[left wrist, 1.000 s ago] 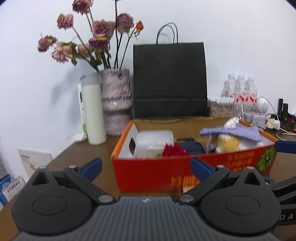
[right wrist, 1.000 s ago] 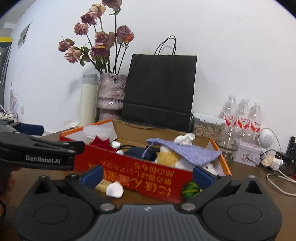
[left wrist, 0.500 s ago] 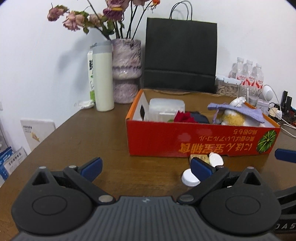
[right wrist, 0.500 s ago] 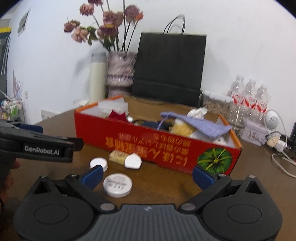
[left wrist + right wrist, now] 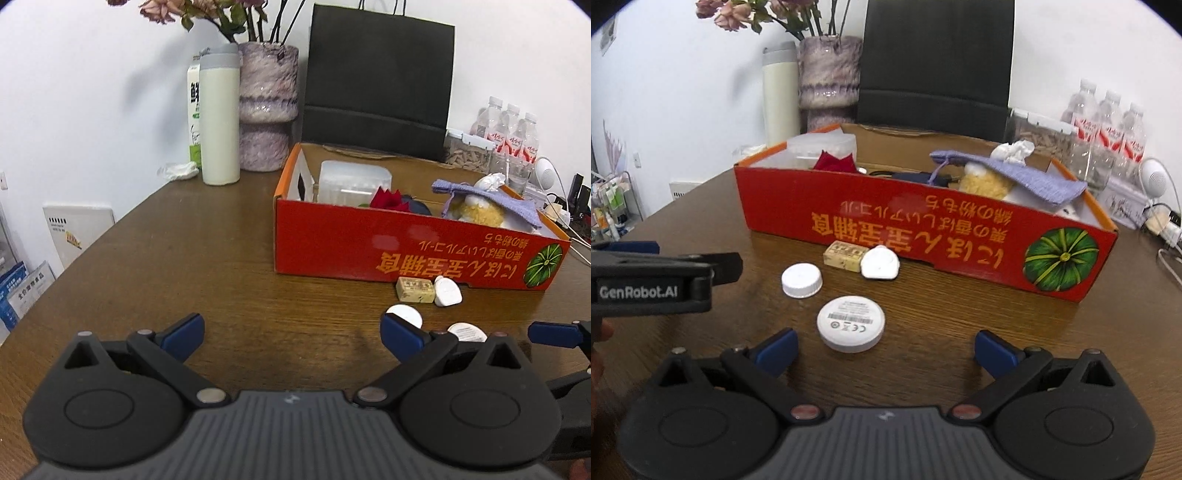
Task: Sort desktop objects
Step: 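Grasp the white puck with the right gripper while the left grasps a white cap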
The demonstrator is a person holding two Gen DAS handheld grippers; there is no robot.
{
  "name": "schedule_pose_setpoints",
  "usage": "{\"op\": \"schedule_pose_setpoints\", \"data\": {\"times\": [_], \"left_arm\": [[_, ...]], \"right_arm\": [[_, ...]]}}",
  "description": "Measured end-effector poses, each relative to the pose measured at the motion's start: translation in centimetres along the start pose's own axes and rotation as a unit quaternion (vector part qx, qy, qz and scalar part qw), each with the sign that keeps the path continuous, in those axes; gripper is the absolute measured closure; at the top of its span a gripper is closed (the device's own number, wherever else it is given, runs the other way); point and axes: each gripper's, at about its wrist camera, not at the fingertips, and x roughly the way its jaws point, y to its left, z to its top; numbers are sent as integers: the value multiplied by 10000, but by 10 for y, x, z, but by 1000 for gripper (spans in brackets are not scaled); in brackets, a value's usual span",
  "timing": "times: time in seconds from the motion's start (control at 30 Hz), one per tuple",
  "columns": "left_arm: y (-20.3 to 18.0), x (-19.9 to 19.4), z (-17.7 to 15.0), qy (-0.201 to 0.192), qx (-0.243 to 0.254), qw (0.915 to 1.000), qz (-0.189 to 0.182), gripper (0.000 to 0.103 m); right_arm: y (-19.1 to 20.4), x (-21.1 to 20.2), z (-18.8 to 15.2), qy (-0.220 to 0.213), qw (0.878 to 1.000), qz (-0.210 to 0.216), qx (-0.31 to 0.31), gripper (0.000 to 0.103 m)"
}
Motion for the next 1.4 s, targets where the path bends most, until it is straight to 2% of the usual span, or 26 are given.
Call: {"op": "schedule_pose_setpoints", "data": {"times": [0.13, 0.23, 0.27, 0.3, 0.33, 0.37, 0.53, 0.83, 1.13, 1.3, 1.4], "left_arm": [[2, 2, 0, 70, -48, 10000, -21, 0], [1, 4, 0, 118, -19, 9999, -34, 0], [0, 5, -1, 129, -13, 9999, -37, 0], [0, 5, -1, 144, -8, 9999, -35, 0], [-1, 6, -1, 160, -4, 9999, -36, 0], [-1, 7, -2, 175, -3, 9998, -41, 0], [-4, 12, -3, 306, 26, 9993, -196, 0], [-27, 33, 8, 475, 75, 9962, -728, 0], [-50, 43, 8, 465, 534, 9954, -650, 0], [-57, 42, 8, 411, 735, 9947, -596, 18], [-60, 43, 9, 398, 748, 9943, -652, 21]], "right_arm": [[0, 3, 1, 39, 9999, 74, 68, 2], [-1, 4, 3, 2, 9999, 139, 58, 10], [0, 3, 3, -21, 9999, 167, 38, 18], [0, 2, 3, -60, 9997, 220, -18, 34], [1, 0, 3, -116, 9993, 330, -108, 46], [2, -2, 4, -150, 9988, 428, -183, 64], [-1, -2, 7, -145, 9975, 615, -310, 65], [-31, 6, 11, -166, 9985, 469, -234, 65], [-56, 9, 12, -207, 9995, 240, -43, 65], [-54, 10, 12, -209, 9995, 210, -69, 65], [-54, 10, 11, -209, 9996, 199, -75, 65]]}}
